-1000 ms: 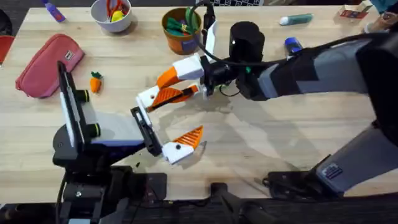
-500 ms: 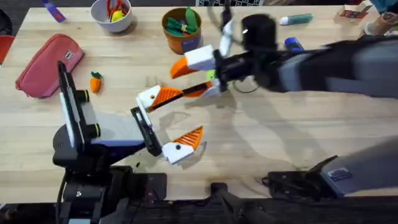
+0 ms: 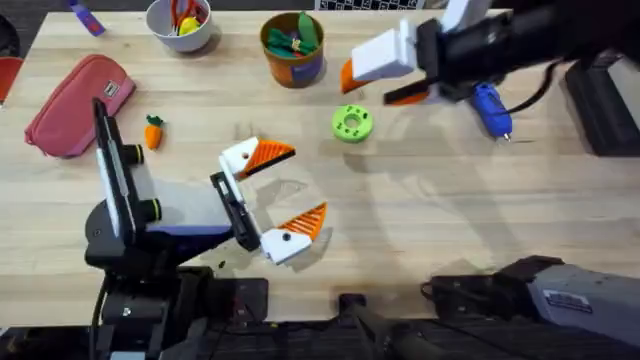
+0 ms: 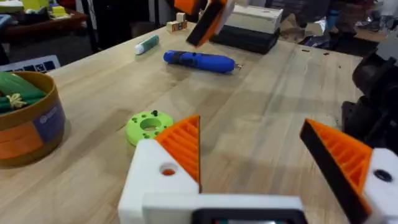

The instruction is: Pick up the gripper from the table and insert it into the empty holder that is missing its gripper. Then pick up a screw, insert it into the mounting hole, and use the screwdriver to tighten it. Finally, clean up the table by picking up the vegetable and placing it into the bucket.

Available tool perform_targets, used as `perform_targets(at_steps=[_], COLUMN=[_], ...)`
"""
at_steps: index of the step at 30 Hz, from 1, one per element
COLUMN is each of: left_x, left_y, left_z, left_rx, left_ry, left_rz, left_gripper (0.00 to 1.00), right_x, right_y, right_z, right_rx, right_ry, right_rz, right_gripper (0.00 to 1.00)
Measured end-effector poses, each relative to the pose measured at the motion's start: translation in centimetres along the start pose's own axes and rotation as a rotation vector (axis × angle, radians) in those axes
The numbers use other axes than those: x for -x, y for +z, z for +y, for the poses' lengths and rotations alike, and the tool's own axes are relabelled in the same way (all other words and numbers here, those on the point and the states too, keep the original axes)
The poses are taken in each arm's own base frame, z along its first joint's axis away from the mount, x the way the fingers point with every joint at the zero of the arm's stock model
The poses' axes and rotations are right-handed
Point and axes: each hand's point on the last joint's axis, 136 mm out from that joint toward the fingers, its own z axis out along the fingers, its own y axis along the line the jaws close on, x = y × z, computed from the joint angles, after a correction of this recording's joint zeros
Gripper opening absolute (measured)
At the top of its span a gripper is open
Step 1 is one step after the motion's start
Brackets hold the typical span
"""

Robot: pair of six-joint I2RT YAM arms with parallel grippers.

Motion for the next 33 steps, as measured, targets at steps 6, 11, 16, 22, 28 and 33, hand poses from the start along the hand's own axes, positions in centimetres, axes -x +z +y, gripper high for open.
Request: perform_targets(at_steps=[6,11,16,22,28,33], left_x=[0.0,0.0,0.0,0.0,0.0,0.0], left_y=[0.0,0.0,0.0,0.0,0.0,0.0], left_z=[-0.1,-0.1,-0.1,-0.1,-0.1,-0.1], left_rx=[-0.004,-0.007,-0.008,-0.008,-0.008,-0.008], left_ry=[0.0,0.0,0.0,0.0,-0.001,0.0], left_rz=[0.0,0.0,0.0,0.0,0.0,0.0], left_gripper=[0.999,0.999,0.999,0.999,0.999,0.999], right_x=[1.0,1.0,1.5,3.4,2.9,2.3], right_y=[-2.7,-4.1,-3.9,-0.6,3.9,6.8], right_z=[-1.2,-2.3,-3.3,-4.4,-7.7,-9.9], right_rx=[-0.237,-0.395,-0.522,-0.597,-0.657,-0.685], right_ry=[-0.11,-0.156,-0.176,-0.196,-0.172,-0.156], right_rz=[-0.03,-0.024,0.023,0.09,0.22,0.297], right_gripper=[0.965,0.966,0.961,0.922,0.81,0.759])
